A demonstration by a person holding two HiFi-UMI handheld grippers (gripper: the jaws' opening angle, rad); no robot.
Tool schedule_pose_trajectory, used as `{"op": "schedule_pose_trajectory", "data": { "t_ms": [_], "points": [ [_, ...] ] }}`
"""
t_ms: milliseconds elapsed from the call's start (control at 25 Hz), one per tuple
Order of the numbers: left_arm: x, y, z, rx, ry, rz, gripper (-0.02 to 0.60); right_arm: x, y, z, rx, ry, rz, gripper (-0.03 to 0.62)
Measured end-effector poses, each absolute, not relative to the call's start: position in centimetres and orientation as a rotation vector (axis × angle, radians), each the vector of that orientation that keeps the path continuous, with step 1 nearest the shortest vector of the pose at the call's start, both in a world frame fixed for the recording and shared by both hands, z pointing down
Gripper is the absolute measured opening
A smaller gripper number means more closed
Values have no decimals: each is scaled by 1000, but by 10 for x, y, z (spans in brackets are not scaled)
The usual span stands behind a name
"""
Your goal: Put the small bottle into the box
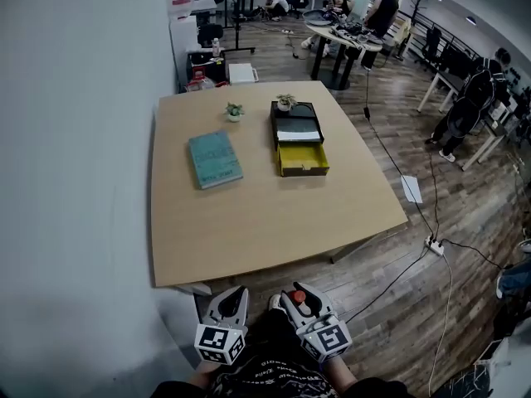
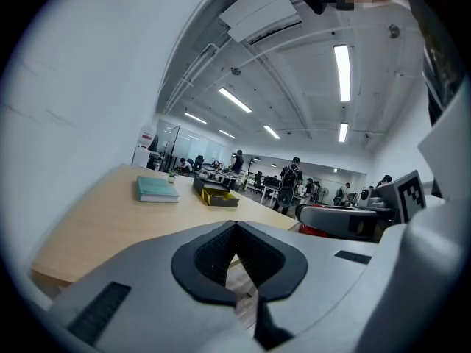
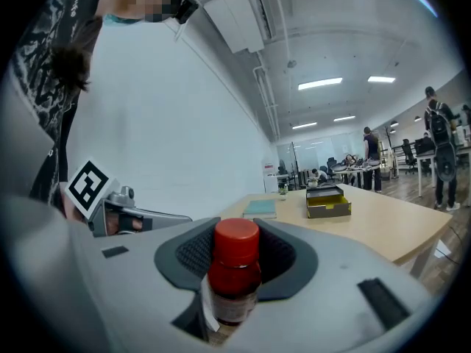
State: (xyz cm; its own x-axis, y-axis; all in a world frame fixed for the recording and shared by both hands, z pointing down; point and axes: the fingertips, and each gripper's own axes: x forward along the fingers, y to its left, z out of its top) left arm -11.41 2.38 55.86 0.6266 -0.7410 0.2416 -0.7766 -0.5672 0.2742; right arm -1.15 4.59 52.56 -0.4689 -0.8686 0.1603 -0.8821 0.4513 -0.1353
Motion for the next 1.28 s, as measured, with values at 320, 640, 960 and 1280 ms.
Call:
{"op": "schedule_pose_trajectory", "data": {
  "t_ms": [320,640,960,1280],
  "points": [
    [-61,-66,550,2473,-1262,145,3,45,-51,522,1533,-2628,309,143],
    [-3,-132,550,2462,-1303,149,3,105,-118,524,1497,-2660,298,143],
    [21,-166,554,2429,-1333,136,3,136,-152,528,1486,-2635,301,143],
    [25,-176,564,2405,-1319,161,3,146,-156,543,1517,-2603,368,143]
  ]
}}
